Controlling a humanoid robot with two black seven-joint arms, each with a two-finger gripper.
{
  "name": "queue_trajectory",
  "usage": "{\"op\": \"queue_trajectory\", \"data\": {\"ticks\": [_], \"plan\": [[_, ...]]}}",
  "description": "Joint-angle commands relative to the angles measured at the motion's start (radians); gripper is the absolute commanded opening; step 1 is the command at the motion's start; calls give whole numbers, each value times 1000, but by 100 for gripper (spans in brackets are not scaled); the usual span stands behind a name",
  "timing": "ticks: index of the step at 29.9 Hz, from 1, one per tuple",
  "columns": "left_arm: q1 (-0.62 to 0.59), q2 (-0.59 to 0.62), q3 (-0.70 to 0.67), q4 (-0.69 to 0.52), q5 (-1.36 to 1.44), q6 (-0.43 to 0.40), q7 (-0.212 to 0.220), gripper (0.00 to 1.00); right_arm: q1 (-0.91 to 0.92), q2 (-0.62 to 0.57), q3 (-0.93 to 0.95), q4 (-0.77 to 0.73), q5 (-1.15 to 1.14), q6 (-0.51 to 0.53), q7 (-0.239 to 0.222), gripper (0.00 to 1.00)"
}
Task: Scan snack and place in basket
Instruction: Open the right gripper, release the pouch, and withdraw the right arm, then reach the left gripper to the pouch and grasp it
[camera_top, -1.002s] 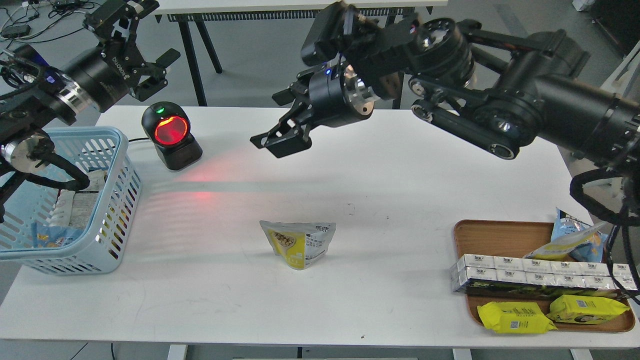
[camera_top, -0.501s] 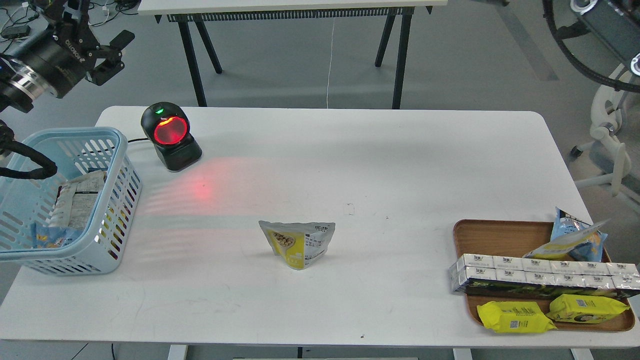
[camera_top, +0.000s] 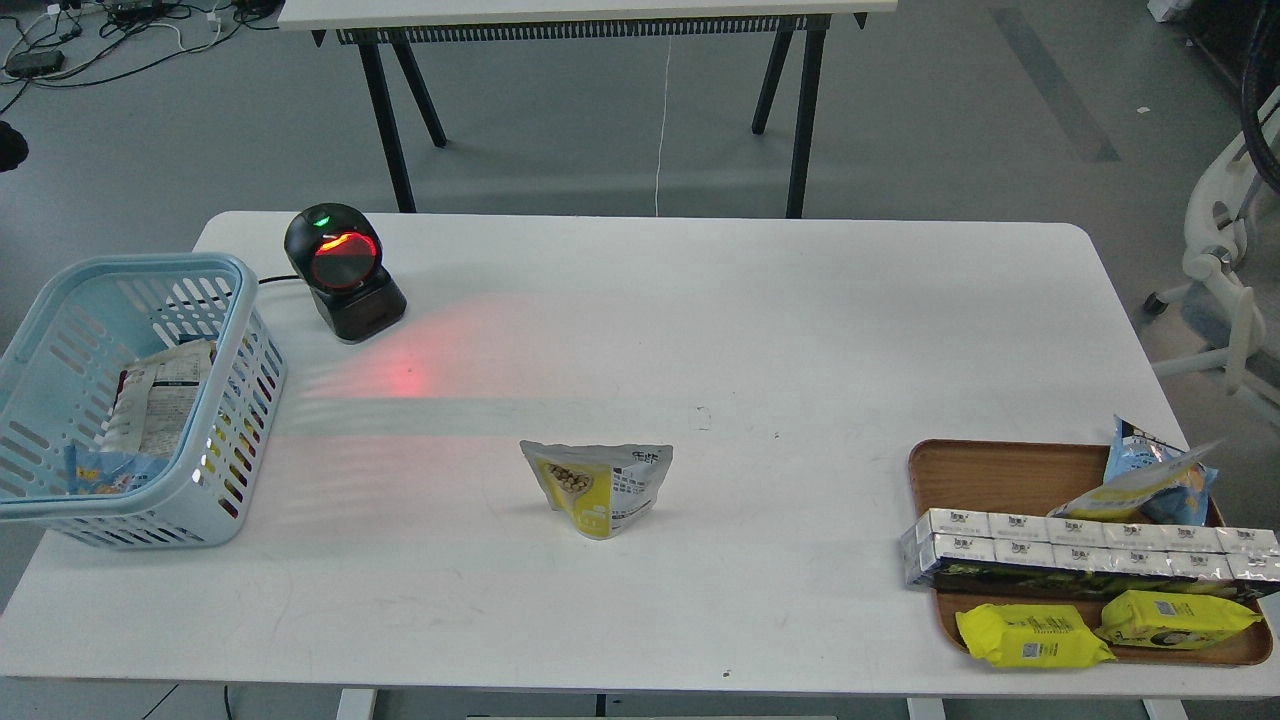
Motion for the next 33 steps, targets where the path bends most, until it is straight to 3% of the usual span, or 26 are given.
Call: {"op": "queue_trajectory", "data": {"ticks": [1, 4, 7, 11, 16, 21, 28, 33], "plan": [[-47, 5, 42, -151, 261, 0, 0, 100, -13, -6, 6, -20, 8, 0, 0, 98], [-108, 103, 137, -331, 356, 0, 0, 100, -59, -2, 6, -51, 99, 0, 0, 98], [-256, 169, 339, -454, 371, 0, 0, 100, -113, 1, 3, -63, 259, 0, 0, 98], [-462, 209, 605, -540, 428, 0, 0, 100, -199, 4, 8, -48, 437, 0, 0, 98], [-620, 227, 844, -609, 454, 1, 0, 99, -259, 24, 8, -45, 609, 0, 0, 98], [-752, 220, 1065, -704, 535, 119, 0, 98, -296, 50, 9, -45, 649, 0, 0, 98], [-771, 195, 1275, -819, 810, 376, 0, 94, -300, 54, 9, -46, 649, 0, 0, 98], [-756, 128, 1357, -825, 903, 427, 0, 92, -312, 57, 8, -46, 649, 0, 0, 98]]}}
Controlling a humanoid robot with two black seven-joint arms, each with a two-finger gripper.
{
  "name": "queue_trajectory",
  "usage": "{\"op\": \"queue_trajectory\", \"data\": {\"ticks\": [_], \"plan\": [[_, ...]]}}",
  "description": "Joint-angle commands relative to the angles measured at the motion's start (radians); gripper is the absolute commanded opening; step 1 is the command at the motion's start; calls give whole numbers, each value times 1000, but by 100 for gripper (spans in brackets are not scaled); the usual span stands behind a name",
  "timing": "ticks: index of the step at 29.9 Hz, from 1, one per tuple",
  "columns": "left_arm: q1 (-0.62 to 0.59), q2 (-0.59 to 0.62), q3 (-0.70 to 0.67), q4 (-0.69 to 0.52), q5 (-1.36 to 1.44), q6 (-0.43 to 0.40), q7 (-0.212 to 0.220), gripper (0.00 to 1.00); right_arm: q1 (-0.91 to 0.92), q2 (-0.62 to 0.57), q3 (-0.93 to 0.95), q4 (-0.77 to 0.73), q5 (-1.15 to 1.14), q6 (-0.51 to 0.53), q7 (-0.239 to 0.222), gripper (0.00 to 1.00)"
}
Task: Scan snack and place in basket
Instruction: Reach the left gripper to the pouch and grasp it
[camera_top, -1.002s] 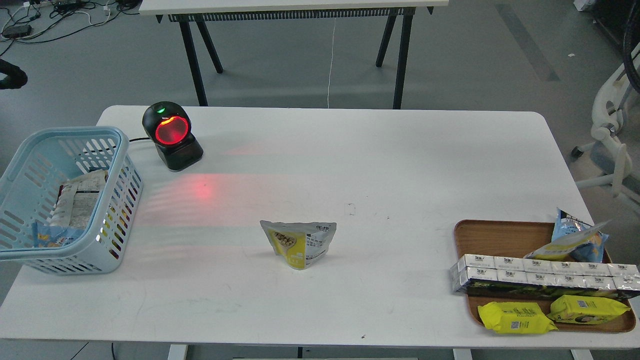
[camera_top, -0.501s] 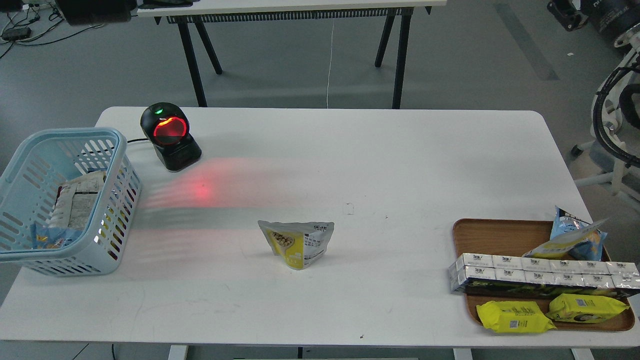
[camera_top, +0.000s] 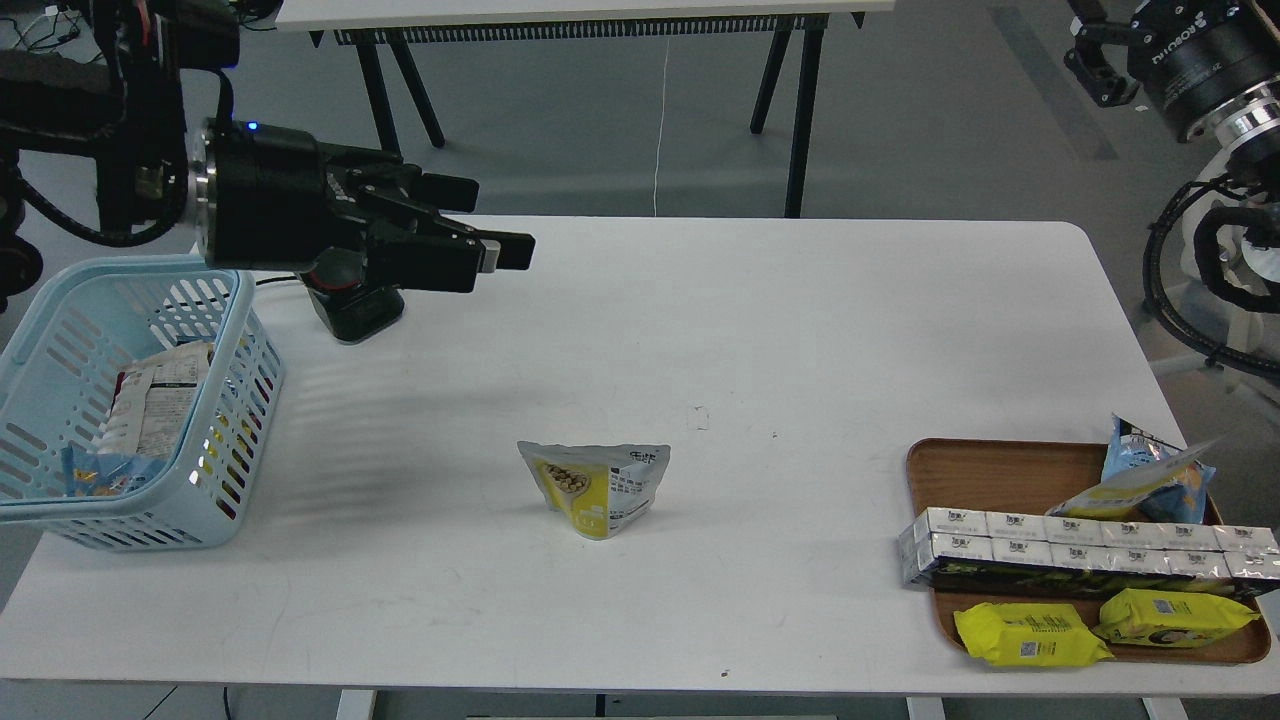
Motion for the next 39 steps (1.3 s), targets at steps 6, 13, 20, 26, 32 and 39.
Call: {"op": "queue_trajectory", "data": {"ticks": [6, 13, 20, 26, 32, 39], "plan": [[95, -148, 80, -12, 123, 128, 0, 92, -14, 10, -1, -14, 0, 0, 0, 98], [98, -269, 78, -12, 125, 134, 0, 92, -43, 10, -4, -17, -2, 0, 0, 98], [157, -356, 69, 15, 140, 140, 0, 92, -55, 4, -3, -16, 0, 0, 0, 98], [231, -433, 69, 136, 141, 200, 0, 92, -63, -5, -3, -16, 1, 0, 0, 98], [303, -462, 69, 193, 140, 218, 0, 92, -69, -3, -3, -14, 1, 0, 0, 98], [360, -481, 69, 218, 140, 236, 0, 83, -72, -3, -3, -16, 1, 0, 0, 98]]}}
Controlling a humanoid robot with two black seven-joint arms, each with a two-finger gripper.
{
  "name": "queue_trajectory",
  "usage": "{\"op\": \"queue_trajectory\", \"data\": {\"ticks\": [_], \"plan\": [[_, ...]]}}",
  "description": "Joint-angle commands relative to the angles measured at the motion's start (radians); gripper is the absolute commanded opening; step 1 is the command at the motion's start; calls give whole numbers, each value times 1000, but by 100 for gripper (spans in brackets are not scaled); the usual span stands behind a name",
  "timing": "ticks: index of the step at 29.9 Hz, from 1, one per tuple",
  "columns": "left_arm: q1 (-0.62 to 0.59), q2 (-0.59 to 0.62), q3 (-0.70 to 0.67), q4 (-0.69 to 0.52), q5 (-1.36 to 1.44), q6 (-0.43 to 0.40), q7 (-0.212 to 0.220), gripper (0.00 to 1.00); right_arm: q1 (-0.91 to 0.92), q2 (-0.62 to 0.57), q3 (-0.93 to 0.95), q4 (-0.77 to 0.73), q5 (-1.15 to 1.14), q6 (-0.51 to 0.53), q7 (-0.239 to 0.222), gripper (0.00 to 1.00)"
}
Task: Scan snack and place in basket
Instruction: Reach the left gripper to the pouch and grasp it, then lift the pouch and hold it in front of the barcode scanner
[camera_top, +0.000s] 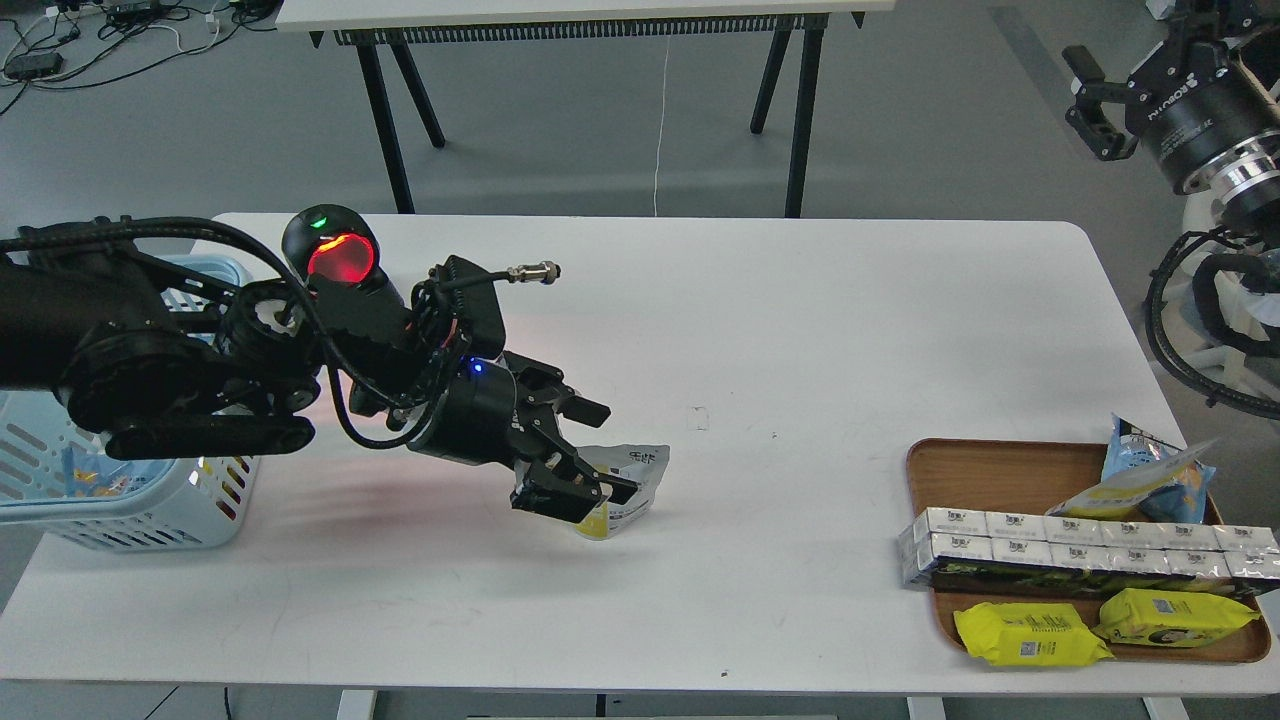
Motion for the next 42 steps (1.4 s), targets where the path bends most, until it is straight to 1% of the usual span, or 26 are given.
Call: {"op": "queue_trajectory", "data": {"ticks": [1, 4, 7, 9, 11, 13, 14, 15, 16, 20, 29, 32, 35, 37, 39, 42], "plan": [[11, -5, 0, 8, 0, 4, 0, 78, -1, 0, 0, -1, 0, 0, 0, 98], [37, -10, 0, 33, 2, 4, 0, 64, -4, -1, 0, -1, 0, 0, 0, 98], [56, -24, 3, 54, 2, 5, 0, 55, -4, -3, 0, -1, 0, 0, 0, 98], [57, -27, 9, 54, 3, 16, 0, 51, -4, -7, 1, -3, 0, 0, 0, 98], [60, -28, 13, 56, 3, 24, 0, 38, -4, -14, 1, -1, 0, 0, 0, 98], [65, -28, 14, 57, 3, 24, 0, 16, -4, -15, 0, -3, 1, 0, 0, 98], [64, -28, 14, 59, 3, 24, 0, 10, -4, -15, 0, -3, 1, 0, 0, 98], [62, -25, 17, 57, 3, 24, 0, 9, -4, -15, 0, -3, 1, 0, 0, 98], [64, -25, 23, 59, 3, 24, 0, 5, -4, -15, 0, -3, 1, 0, 0, 98], [53, -15, 28, 54, 5, 22, 0, 1, -10, -17, 0, -1, 1, 0, 0, 98], [16, 33, 31, 47, 3, 13, 0, 0, -13, -18, 1, -3, 1, 0, 0, 98], [-22, 82, 32, 54, 3, 11, 0, 0, -13, -18, 3, -3, 1, 0, 0, 98], [-97, 143, 31, 65, -1, 11, 0, 0, -13, -24, 4, -3, 3, 0, 0, 98], [-142, 189, 29, 80, -8, 11, 0, 0, -13, -24, 7, -3, 3, 0, 0, 98], [-162, 223, 31, 111, -8, 13, 0, 0, -13, -26, 12, -3, 3, 0, 0, 98], [-159, 238, 32, 207, -1, 11, 0, 0, -15, -26, 23, 0, 3, 0, 0, 98]]}}
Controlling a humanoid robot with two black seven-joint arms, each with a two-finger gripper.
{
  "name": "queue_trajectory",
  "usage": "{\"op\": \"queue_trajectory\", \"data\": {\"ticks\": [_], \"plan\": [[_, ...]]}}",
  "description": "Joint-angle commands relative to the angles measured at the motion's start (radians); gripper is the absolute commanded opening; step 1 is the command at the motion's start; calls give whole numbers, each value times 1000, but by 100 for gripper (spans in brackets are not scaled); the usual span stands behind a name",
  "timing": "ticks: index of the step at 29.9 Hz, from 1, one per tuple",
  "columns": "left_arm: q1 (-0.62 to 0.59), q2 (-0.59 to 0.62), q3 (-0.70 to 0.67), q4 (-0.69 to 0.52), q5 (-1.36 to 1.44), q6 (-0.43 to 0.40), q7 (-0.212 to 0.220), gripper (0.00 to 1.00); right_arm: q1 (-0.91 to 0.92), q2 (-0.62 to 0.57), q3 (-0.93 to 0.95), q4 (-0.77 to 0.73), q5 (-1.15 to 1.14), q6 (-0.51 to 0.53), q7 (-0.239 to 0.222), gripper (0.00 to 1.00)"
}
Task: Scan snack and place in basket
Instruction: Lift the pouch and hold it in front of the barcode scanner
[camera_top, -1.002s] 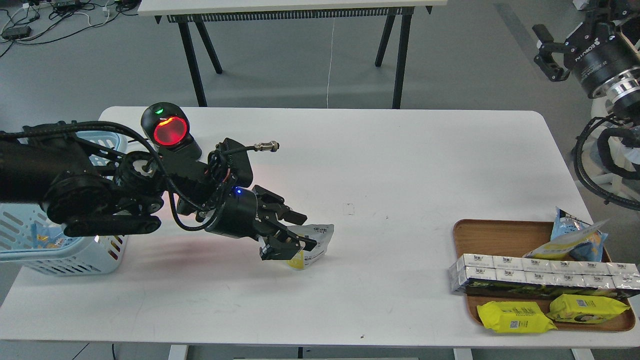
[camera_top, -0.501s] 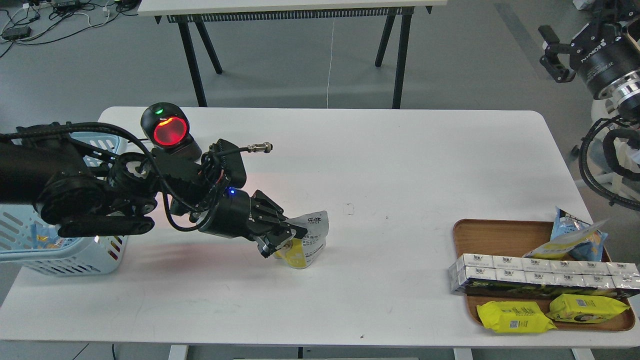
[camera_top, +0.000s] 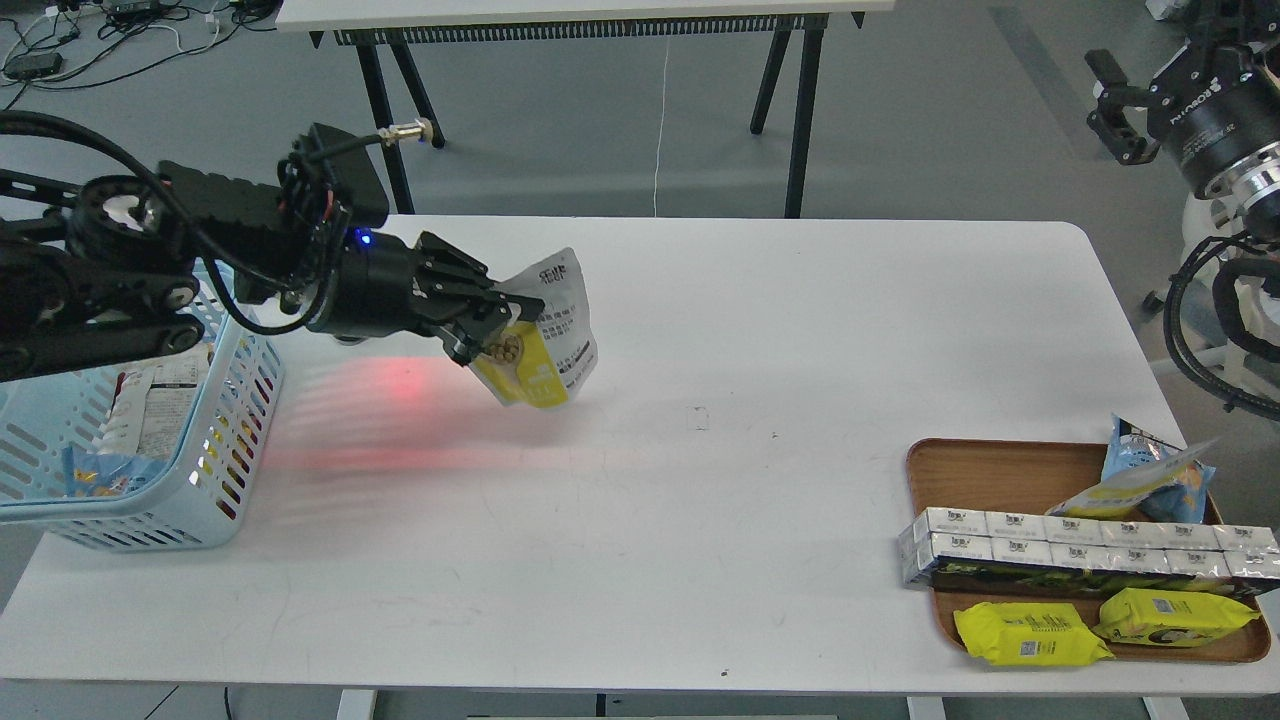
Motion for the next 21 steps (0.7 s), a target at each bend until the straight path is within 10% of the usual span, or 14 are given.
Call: {"op": "queue_trajectory", "data": {"ticks": [1, 21], "plan": [[1, 22, 2, 109, 5, -2, 0, 0, -1, 0, 10, 3, 0, 0, 0, 98], [142, 212, 19, 143, 23, -11, 0, 0, 4, 1, 28, 3, 0, 0, 0, 98]]}}
